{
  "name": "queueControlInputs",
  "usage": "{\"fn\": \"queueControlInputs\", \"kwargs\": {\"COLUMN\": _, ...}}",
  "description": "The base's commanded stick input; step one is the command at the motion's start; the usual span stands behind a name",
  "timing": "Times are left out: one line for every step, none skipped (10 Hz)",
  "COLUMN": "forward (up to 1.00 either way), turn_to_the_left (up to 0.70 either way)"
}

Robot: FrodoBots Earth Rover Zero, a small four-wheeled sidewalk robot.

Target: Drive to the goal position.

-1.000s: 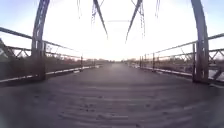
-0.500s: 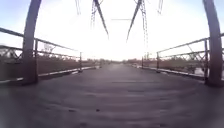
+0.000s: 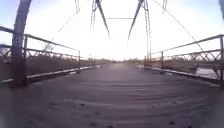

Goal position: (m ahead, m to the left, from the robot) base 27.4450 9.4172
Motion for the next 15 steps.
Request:
{"fn": "queueControlInputs", "kwargs": {"forward": 1.0, "turn_to_the_left": 0.03}}
{"fn": "queueControlInputs", "kwargs": {"forward": 1.0, "turn_to_the_left": 0.03}}
{"fn": "queueControlInputs", "kwargs": {"forward": 1.0, "turn_to_the_left": 0.03}}
{"fn": "queueControlInputs", "kwargs": {"forward": 1.0, "turn_to_the_left": 0.03}}
{"fn": "queueControlInputs", "kwargs": {"forward": 1.0, "turn_to_the_left": 0.03}}
{"fn": "queueControlInputs", "kwargs": {"forward": 1.0, "turn_to_the_left": 0.03}}
{"fn": "queueControlInputs", "kwargs": {"forward": 1.0, "turn_to_the_left": -0.19}}
{"fn": "queueControlInputs", "kwargs": {"forward": 1.0, "turn_to_the_left": -0.29}}
{"fn": "queueControlInputs", "kwargs": {"forward": 1.0, "turn_to_the_left": -0.38}}
{"fn": "queueControlInputs", "kwargs": {"forward": 1.0, "turn_to_the_left": -0.39}}
{"fn": "queueControlInputs", "kwargs": {"forward": 1.0, "turn_to_the_left": -0.39}}
{"fn": "queueControlInputs", "kwargs": {"forward": 1.0, "turn_to_the_left": -0.39}}
{"fn": "queueControlInputs", "kwargs": {"forward": 1.0, "turn_to_the_left": -0.39}}
{"fn": "queueControlInputs", "kwargs": {"forward": 1.0, "turn_to_the_left": -0.39}}
{"fn": "queueControlInputs", "kwargs": {"forward": 1.0, "turn_to_the_left": -0.12}}
